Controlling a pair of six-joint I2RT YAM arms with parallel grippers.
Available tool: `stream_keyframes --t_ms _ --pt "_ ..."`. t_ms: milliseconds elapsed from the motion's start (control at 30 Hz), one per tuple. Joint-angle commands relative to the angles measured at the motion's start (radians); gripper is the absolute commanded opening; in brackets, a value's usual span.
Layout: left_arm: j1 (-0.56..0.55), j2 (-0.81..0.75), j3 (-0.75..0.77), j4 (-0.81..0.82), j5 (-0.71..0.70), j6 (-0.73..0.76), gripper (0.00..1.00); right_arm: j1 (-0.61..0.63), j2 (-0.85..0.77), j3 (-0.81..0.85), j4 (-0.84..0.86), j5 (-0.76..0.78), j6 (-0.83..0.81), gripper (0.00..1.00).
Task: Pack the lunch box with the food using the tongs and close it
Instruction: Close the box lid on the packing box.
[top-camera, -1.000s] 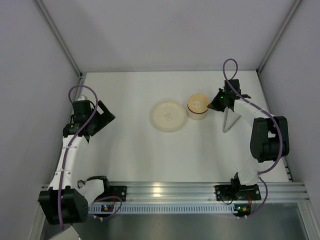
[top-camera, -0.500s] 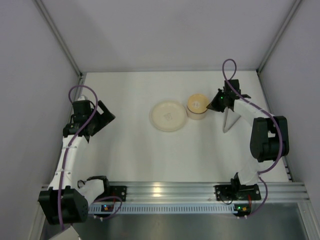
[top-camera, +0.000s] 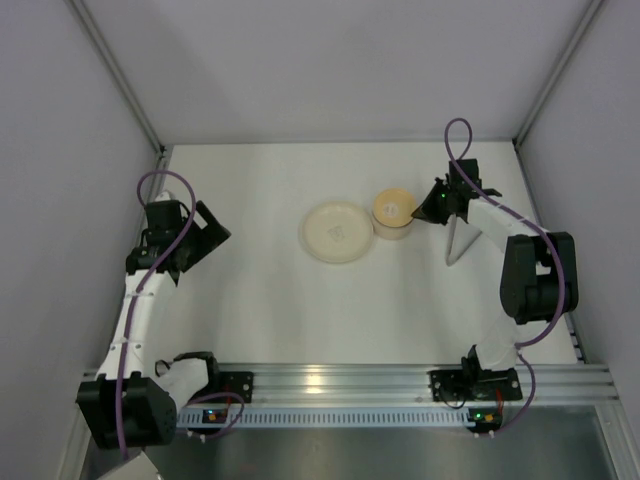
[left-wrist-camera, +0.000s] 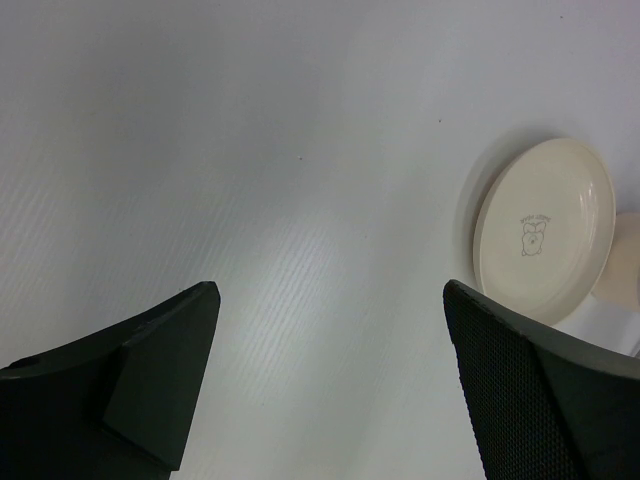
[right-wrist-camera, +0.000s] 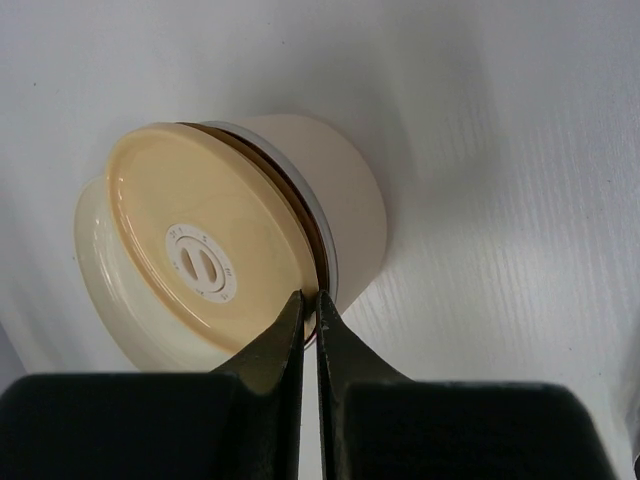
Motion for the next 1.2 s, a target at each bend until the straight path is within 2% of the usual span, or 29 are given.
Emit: stream_keyframes --t_ms 0,333,533,700,900,1167 --pt "-0.002 -0.012 0.000 0.044 0.004 0.012 0.99 -0.010 -0.051 0.035 0.003 -0.037 -0.002 0.00" --pt "-0.004 -0.017 -0.002 0.046 0.006 0.012 0.99 -0.012 -0.055 0.047 -0.038 -0.057 -0.011 0.00" --pt "-0.002 -0.020 -0.002 0.044 0.007 0.012 0.99 -0.012 -0.043 0.052 -0.046 -0.080 -0.008 0.03" --pt "-0.004 -0.020 -0.003 0.046 0.009 0.010 0.98 -0.012 -0.049 0.045 -0.049 -0.087 -0.013 0.10" --pt "-0.002 -0.018 -0.003 0.046 0.007 0.010 0.98 -0.012 -0.055 0.038 -0.050 -0.093 -0.025 0.24" --pt "-0.002 -0.017 -0.003 0.044 0.006 0.010 0.98 -0.012 -0.069 0.029 -0.056 -0.068 -0.036 0.29"
